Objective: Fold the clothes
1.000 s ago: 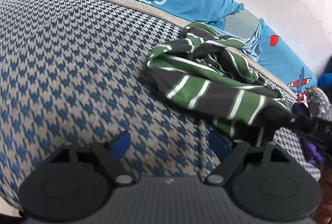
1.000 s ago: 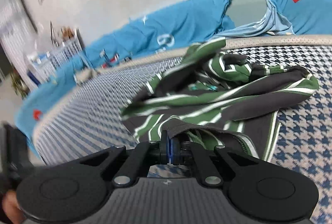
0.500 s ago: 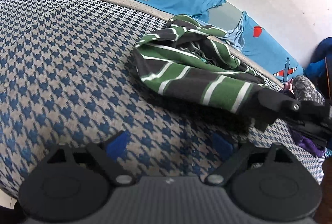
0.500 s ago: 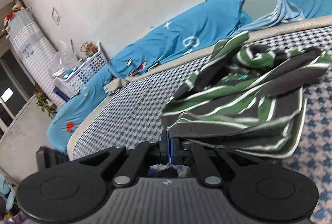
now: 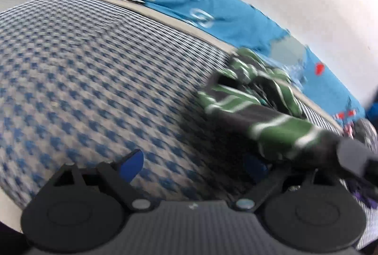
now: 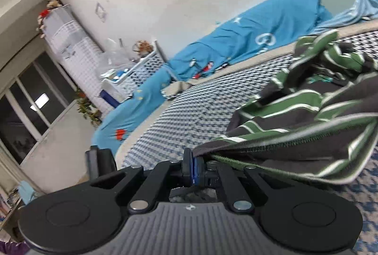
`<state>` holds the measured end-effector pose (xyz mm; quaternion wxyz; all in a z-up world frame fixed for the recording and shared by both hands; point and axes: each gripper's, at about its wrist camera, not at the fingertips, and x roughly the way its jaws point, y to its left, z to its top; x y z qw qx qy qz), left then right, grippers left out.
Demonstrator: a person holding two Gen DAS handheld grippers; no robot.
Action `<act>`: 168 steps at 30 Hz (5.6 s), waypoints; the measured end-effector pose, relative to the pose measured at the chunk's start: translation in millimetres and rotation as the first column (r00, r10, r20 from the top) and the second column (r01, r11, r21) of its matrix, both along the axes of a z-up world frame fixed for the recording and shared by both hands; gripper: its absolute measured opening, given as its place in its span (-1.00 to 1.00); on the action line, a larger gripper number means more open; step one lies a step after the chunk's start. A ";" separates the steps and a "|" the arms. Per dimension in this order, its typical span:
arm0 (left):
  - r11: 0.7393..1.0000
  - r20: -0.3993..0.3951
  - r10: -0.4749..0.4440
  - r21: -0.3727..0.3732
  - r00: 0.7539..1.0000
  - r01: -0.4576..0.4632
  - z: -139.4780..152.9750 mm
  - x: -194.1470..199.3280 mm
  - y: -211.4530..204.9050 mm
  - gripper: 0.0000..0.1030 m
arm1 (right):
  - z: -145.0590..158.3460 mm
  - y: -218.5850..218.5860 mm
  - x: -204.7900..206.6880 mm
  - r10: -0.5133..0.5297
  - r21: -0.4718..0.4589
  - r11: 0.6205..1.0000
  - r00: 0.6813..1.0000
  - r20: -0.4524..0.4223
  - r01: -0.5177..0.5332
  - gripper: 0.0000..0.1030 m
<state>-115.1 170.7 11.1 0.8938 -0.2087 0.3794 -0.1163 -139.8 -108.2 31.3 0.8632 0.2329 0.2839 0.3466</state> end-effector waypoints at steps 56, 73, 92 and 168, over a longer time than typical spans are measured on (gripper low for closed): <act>0.955 0.027 -0.293 0.042 0.956 0.292 13.1 58.9 -88.8 0.91 | -48.2 -75.2 -1.4 -0.442 -0.386 0.835 0.896 -0.047 0.392 -0.18; 0.925 -0.093 -0.334 0.162 0.938 0.345 -18.0 123.6 -133.8 0.91 | -47.1 -111.7 67.4 -0.420 -0.585 0.750 0.906 -0.058 0.310 -0.18; 0.879 -0.061 -0.169 0.442 0.984 0.179 -32.9 163.0 -134.4 0.89 | -43.2 -101.4 127.4 -0.371 -0.459 0.825 0.929 0.001 0.330 -0.18; 0.918 0.029 -0.218 0.346 0.975 0.195 -16.0 125.5 -112.2 1.00 | -21.6 -85.3 73.2 -0.392 -0.518 0.747 0.906 0.162 0.416 -0.84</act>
